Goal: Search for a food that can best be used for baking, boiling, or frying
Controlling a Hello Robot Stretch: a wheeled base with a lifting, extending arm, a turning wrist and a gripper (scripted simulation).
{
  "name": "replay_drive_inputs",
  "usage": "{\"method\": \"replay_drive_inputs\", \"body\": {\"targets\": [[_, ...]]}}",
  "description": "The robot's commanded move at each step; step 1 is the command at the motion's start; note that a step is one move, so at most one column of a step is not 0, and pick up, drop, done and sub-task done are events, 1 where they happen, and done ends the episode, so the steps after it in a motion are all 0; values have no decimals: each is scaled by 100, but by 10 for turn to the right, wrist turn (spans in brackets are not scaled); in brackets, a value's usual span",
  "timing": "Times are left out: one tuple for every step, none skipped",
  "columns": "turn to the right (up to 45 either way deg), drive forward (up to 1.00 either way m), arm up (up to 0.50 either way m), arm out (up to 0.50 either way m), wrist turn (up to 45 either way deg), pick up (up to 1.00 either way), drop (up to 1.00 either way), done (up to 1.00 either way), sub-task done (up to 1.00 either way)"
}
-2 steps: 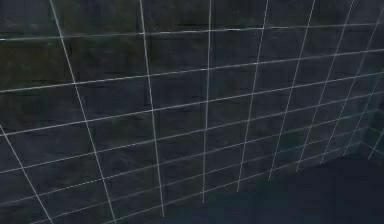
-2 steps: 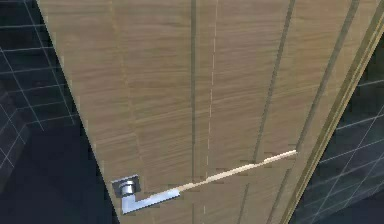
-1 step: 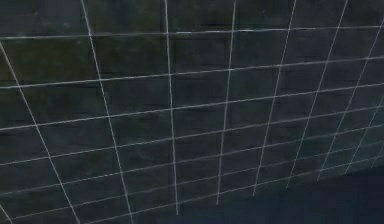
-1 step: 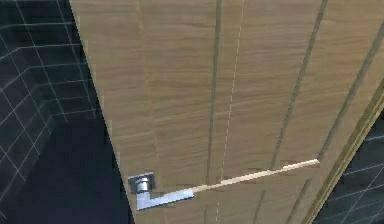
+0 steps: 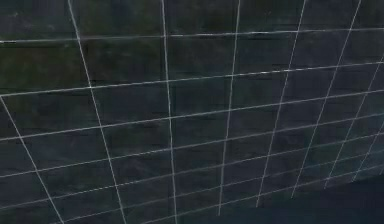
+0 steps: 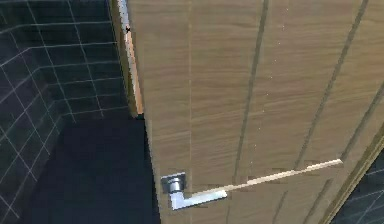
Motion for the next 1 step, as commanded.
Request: {"method": "replay_drive_inputs", "body": {"targets": [[270, 0, 0, 0, 0, 0, 0, 0, 0]]}}
